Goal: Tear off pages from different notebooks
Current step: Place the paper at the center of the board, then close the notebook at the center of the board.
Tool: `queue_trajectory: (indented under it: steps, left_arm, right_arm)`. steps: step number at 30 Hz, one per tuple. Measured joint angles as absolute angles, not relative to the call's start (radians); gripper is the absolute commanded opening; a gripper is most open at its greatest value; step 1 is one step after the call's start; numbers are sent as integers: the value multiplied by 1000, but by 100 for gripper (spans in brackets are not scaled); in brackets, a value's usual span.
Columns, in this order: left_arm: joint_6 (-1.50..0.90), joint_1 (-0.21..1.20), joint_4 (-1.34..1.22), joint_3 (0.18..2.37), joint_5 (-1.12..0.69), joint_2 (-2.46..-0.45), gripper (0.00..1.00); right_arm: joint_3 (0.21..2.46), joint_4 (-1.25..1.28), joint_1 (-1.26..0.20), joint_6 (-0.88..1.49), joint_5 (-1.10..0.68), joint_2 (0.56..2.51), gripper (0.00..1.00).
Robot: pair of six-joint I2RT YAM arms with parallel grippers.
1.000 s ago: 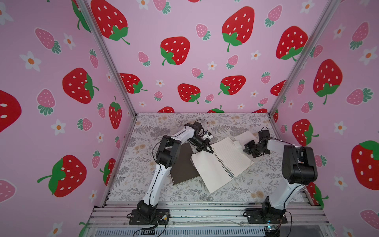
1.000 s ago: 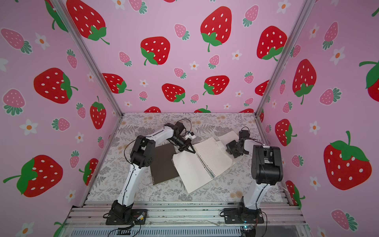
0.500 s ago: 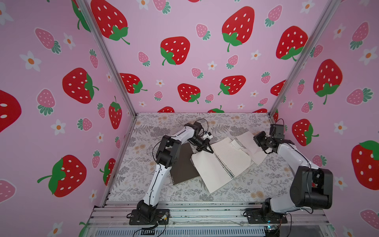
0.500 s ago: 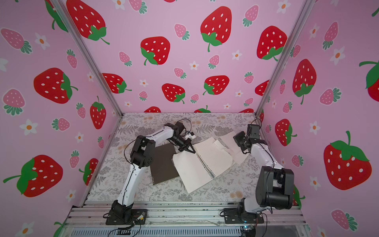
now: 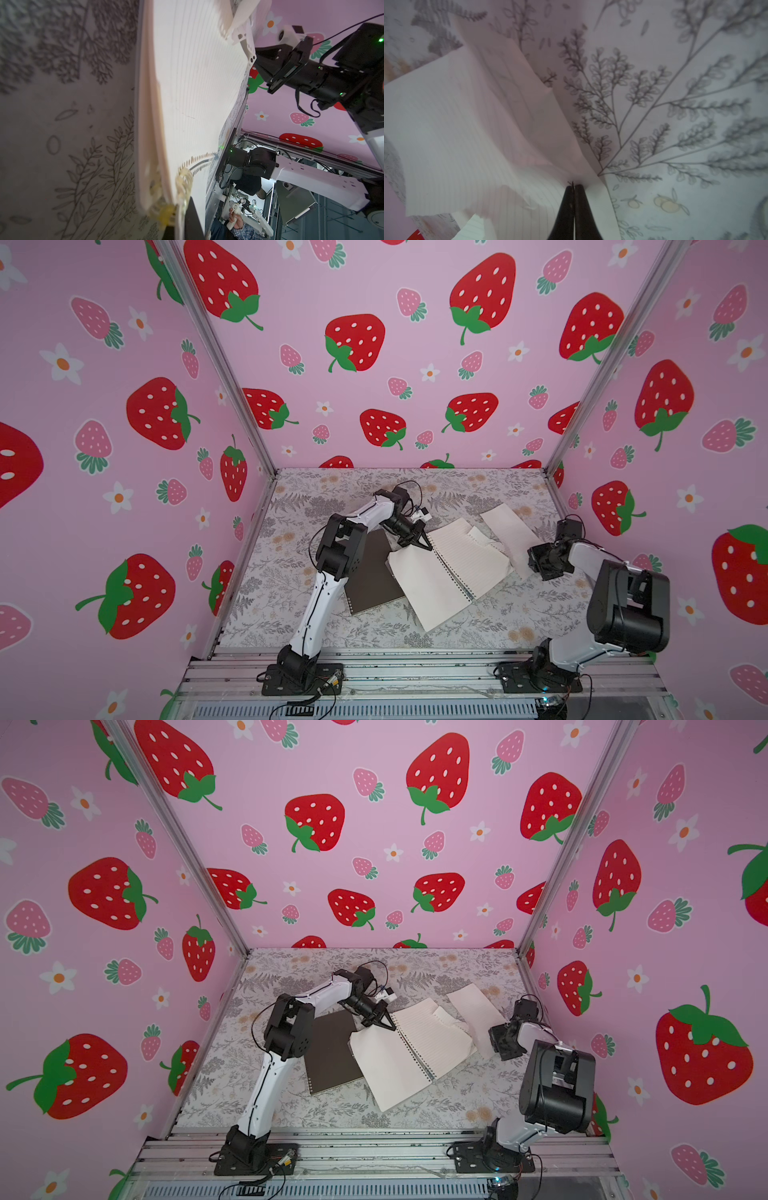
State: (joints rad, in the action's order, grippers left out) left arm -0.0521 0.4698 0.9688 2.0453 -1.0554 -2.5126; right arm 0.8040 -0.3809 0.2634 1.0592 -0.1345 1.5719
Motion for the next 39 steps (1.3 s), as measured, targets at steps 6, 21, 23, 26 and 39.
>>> queue_trajectory:
  steps: [6,21,23,26,39]
  left_arm:
    - [-47,474,963,1996,-1055,-2511,0]
    - [-25,472,963,1947,-1055,-2503,0]
    - [-24,469,965,1947,-1050,-2503,0]
    - [-22,462,971,1947,-1040,-2503,0]
    - [-24,398,1100,1927,-749,-2335,0]
  right_arm:
    - [791,-395,290,1108,-122,1563,6]
    - [755,-632,299,1119,-14,1201,6]
    - [798,-608,271,1102,-14,1172,7]
    - [871,-546,215,1068,-62,1194,7]
    - [1119,-461,-104,860,-393,1723,8]
